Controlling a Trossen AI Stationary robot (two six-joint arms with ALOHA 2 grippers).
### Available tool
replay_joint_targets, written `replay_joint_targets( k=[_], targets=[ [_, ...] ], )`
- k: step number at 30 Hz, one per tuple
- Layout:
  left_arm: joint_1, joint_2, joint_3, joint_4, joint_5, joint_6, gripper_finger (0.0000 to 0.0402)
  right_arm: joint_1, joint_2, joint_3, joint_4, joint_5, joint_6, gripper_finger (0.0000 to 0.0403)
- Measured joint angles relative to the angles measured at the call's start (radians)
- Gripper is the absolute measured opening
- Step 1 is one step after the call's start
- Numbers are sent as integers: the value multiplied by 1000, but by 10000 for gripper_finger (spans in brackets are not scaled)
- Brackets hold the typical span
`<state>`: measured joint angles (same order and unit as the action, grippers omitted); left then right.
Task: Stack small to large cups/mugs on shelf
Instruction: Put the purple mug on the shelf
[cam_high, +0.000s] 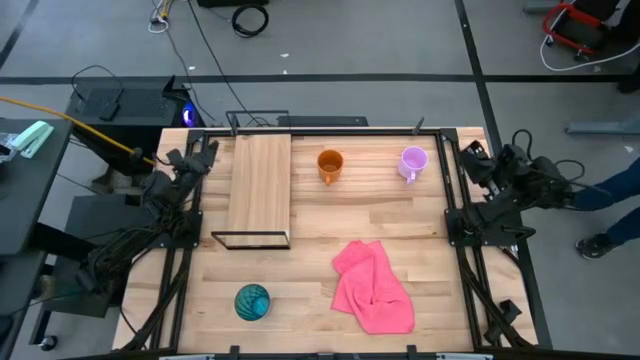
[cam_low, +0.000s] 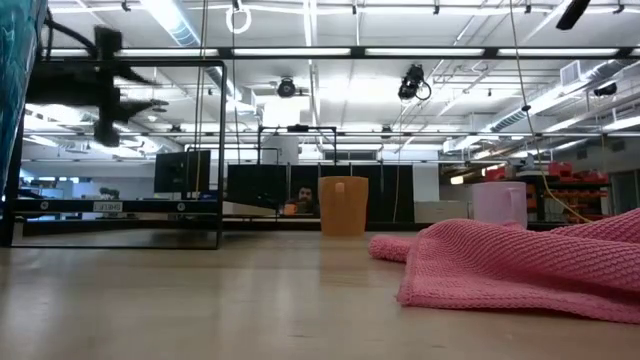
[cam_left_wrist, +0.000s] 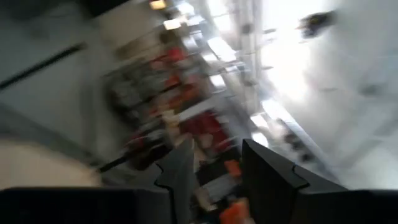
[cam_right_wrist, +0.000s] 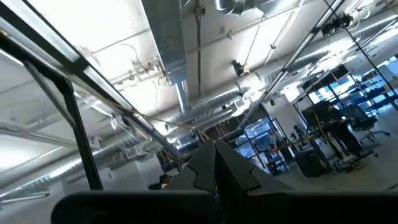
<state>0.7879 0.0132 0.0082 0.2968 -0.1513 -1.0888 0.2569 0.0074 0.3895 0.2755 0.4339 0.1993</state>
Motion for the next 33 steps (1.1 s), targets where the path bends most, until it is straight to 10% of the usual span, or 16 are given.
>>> replay_joint_targets(
  k=[8, 21, 33],
  targets=[
    [0, 1, 105, 314, 71, 205, 120, 0, 0, 2, -12, 231, 33, 27],
    [0, 406, 664, -303, 271, 530, 120, 0, 55, 270, -415, 384, 133, 76],
    [-1, 768, 992, -668, 374, 758, 116, 0, 484, 848, -1208, 563, 435, 78]
  ],
)
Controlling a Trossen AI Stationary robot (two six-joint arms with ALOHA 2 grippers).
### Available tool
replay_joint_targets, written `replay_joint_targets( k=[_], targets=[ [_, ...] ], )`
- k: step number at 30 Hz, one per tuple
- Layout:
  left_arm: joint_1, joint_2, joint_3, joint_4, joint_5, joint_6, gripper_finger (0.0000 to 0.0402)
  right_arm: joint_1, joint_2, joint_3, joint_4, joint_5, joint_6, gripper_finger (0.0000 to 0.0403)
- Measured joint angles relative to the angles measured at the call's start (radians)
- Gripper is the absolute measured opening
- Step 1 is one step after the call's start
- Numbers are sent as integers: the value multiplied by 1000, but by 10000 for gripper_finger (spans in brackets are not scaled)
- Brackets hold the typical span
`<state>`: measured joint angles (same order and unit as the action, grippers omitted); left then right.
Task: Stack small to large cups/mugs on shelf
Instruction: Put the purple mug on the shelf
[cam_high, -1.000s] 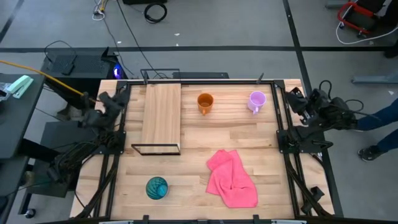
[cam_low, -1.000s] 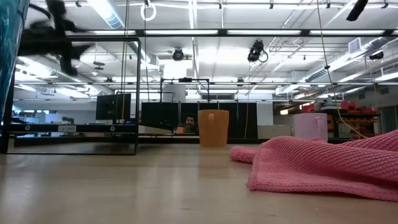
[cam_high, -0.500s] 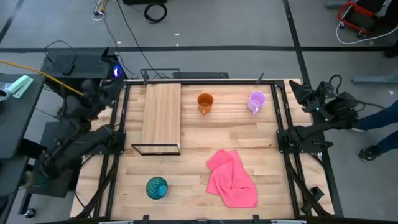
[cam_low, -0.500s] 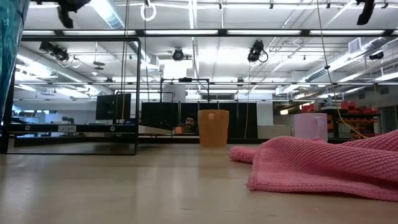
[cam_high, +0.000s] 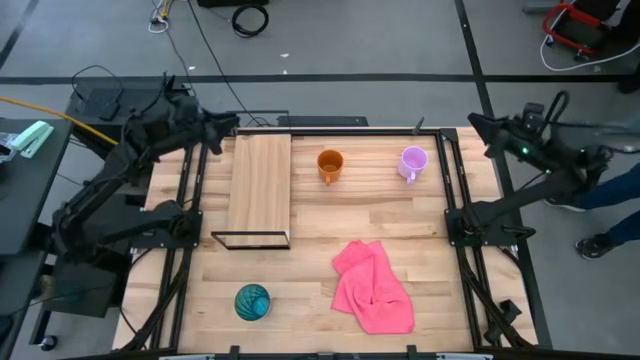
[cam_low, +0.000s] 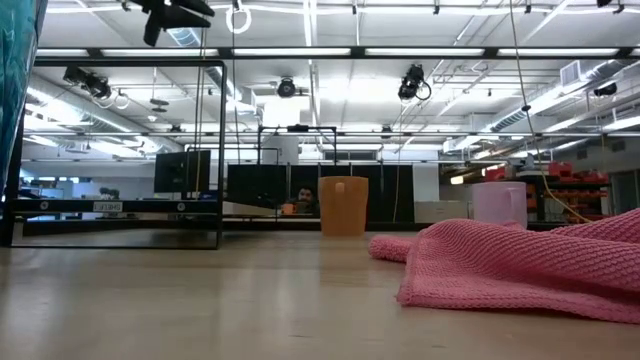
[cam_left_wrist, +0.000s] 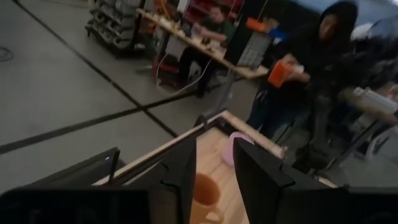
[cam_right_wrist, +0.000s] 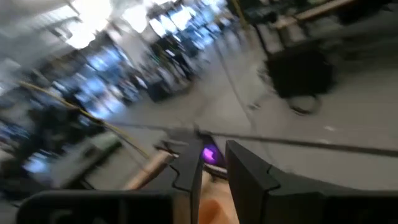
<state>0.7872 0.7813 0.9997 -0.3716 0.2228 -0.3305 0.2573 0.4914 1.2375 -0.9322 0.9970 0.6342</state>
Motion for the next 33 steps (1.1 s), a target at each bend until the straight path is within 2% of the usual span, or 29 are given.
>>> replay_joint_targets(
  k=[4, 8, 11, 15, 20, 23, 29, 33],
  targets=[
    [0, 17, 10, -10, 0, 3, 117, 0, 167, 214, -351, 16, 228, 78],
    [0, 17, 8, -19, 0, 3, 112, -5, 288, 366, -642, 19, 447, 78],
    [0, 17, 8, -19, 0, 4, 111, -23, 315, 391, -605, 13, 427, 78],
    [0, 17, 8, -18, 0, 4, 114, -35, 342, 389, -591, -72, 396, 78],
    [0, 17, 8, -18, 0, 3, 111, -32, 404, 383, -554, -265, 370, 78],
    [0, 17, 8, -17, 0, 3, 110, -13, 453, 383, -472, -391, 320, 78],
    [-2, 17, 7, -17, 0, 2, 114, 130, 570, 382, -155, -603, 155, 77],
    [-14, 17, 7, -16, 0, 2, 111, 257, 637, 382, 8, -666, 92, 77]
  ],
)
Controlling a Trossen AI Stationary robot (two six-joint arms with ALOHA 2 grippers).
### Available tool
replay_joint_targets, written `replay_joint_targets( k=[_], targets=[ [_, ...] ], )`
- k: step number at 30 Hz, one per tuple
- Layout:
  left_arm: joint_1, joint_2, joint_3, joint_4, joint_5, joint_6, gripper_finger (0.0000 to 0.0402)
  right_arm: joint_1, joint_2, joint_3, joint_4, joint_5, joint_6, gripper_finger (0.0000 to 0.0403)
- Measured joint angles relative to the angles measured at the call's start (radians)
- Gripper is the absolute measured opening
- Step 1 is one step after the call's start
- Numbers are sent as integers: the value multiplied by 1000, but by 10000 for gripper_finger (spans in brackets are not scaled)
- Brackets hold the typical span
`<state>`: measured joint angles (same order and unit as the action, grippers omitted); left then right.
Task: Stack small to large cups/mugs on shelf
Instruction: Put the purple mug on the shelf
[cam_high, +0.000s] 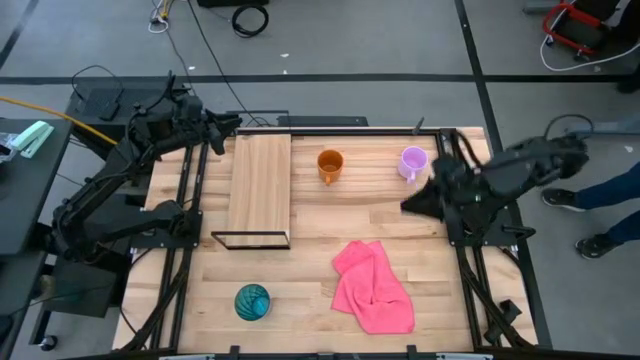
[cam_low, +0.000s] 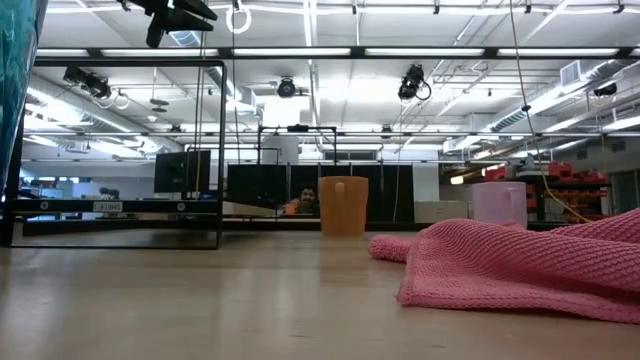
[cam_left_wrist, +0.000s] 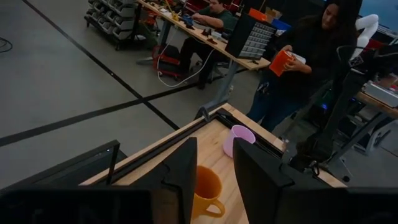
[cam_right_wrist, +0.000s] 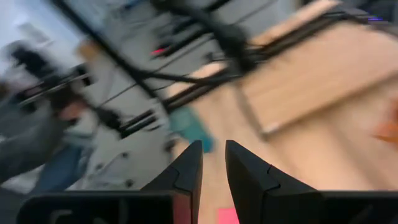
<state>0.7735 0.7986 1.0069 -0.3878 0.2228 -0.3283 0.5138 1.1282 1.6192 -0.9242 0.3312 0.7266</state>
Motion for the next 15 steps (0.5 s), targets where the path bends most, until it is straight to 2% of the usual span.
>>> replay_joint_targets(
  k=[5, 8, 11, 15],
  targets=[
    [-18, 0, 0, 1, 0, 0, 113, 139, 54, 0, 87, 36, 27, 77],
    [-29, 0, -1, 1, 0, 0, 114, 176, 82, 0, 185, 110, -57, 77],
    [-40, 0, -1, 2, 0, 1, 111, 137, 104, 0, 272, 127, -185, 77],
    [-57, 0, -1, 2, 0, 0, 111, 14, 119, 0, 298, 108, -327, 77]
  ],
)
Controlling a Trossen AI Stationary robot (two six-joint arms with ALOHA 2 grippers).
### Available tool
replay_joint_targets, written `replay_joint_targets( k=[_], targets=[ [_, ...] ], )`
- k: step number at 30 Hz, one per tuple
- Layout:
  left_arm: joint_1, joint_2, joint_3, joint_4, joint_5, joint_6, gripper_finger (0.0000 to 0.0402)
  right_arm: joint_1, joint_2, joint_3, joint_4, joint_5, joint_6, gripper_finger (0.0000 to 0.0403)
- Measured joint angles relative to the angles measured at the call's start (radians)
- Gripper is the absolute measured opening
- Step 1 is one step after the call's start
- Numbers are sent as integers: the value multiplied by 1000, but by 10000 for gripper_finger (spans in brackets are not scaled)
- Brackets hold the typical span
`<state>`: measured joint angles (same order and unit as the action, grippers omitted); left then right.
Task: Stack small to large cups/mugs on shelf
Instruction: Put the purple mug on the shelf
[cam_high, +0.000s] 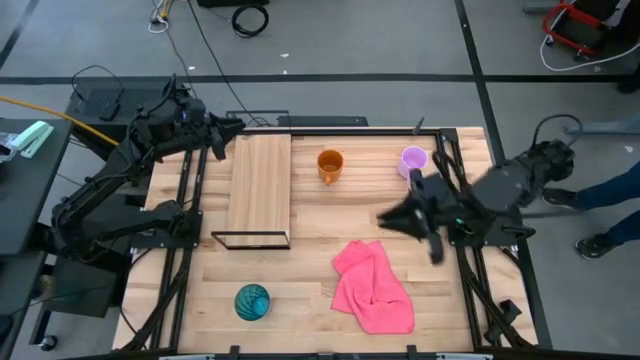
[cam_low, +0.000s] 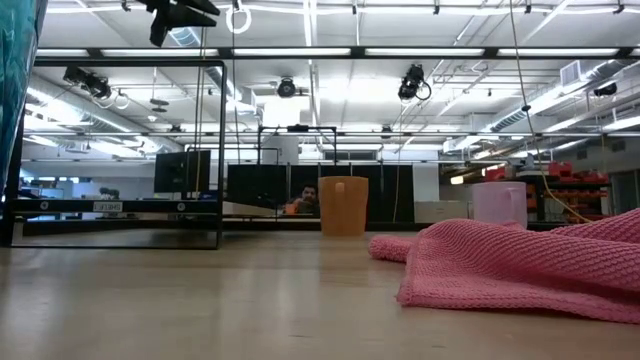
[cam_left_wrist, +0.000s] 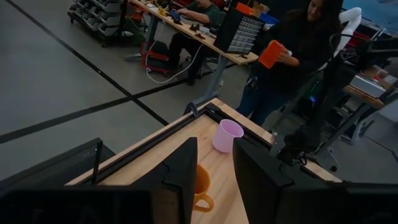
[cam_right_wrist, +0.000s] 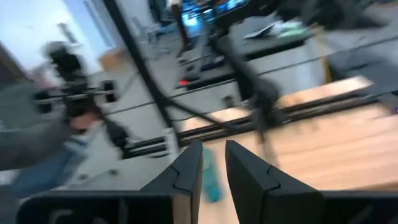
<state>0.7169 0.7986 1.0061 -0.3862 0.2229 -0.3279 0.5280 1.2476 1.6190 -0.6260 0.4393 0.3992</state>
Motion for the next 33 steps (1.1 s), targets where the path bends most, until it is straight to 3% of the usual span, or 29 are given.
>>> replay_joint_targets(
  k=[10, 17, 21, 25, 31, 33],
  targets=[
    [-32, 0, 0, 0, 0, 0, 110, -453, -42, 3, 27, 30, -244, 77],
    [-32, 0, 0, 1, 0, -1, 114, -885, -145, 3, -25, 64, -208, 77],
    [-32, 0, 0, 1, 0, -1, 111, -1077, -222, 4, -185, 65, -102, 77],
    [-32, 0, 0, 1, 0, 0, 111, -1149, -306, 4, -447, 61, 14, 77],
    [-32, 0, 0, 12, -1, 10, 113, -1148, -420, 4, -851, 66, 179, 77],
    [-32, 0, 0, 22, -1, 11, 111, -1148, -463, 2, -956, 117, 234, 77]
  ],
)
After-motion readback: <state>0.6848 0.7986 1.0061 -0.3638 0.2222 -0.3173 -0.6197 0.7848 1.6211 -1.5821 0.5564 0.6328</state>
